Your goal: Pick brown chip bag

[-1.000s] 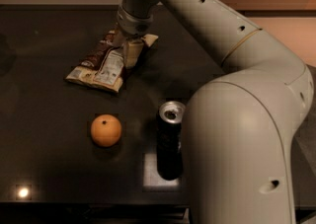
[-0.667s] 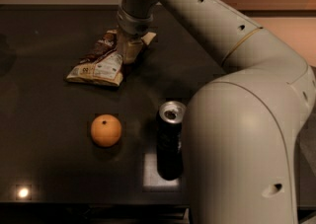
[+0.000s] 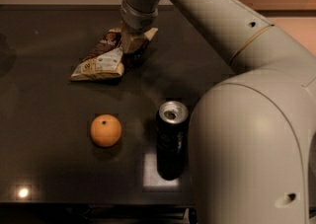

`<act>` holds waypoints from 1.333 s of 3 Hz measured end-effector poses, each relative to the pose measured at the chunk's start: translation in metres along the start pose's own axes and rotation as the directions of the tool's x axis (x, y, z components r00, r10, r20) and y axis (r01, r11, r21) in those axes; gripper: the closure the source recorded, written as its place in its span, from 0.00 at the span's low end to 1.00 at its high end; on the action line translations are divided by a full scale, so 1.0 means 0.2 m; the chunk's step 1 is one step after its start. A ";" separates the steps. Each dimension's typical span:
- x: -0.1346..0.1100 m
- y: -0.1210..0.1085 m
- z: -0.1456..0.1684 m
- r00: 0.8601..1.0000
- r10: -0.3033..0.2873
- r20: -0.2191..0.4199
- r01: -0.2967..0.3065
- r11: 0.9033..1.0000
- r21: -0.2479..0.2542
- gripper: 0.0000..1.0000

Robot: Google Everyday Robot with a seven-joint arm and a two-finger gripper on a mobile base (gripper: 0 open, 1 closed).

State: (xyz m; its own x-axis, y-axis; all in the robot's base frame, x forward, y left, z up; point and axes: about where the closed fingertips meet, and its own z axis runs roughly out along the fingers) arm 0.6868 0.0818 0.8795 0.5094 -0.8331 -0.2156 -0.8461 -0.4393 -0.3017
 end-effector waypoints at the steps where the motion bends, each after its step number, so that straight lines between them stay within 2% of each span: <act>1: 0.02 0.00 -0.09 1.000 0.020 0.015 -0.020 1.000 0.020 1.00; 2: 0.02 0.00 -0.22 0.999 0.024 0.038 -0.025 0.999 0.047 1.00; 4: -0.04 -0.01 -0.52 0.998 -0.012 0.060 0.006 0.994 0.105 1.00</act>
Offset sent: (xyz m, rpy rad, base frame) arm -0.0109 -0.0344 0.0800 0.0978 -0.0279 -0.0271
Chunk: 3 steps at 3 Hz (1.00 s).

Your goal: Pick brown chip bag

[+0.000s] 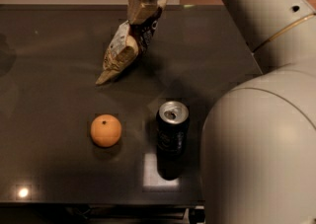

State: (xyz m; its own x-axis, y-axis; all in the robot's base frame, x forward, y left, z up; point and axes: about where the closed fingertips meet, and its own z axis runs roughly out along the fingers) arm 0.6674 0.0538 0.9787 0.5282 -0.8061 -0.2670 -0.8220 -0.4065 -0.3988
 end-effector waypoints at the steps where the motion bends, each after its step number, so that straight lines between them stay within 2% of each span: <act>1: -0.04 -0.01 -0.14 1.000 -0.024 -0.017 0.025 0.999 0.026 1.00; 2: -0.07 -0.01 -0.38 0.998 -0.043 -0.054 0.047 0.995 0.082 1.00; 3: -0.07 -0.01 -0.39 0.998 -0.043 -0.054 0.047 0.995 0.083 1.00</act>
Offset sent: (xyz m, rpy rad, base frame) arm -0.0339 -0.0340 0.0889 -0.0512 -0.0926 0.0069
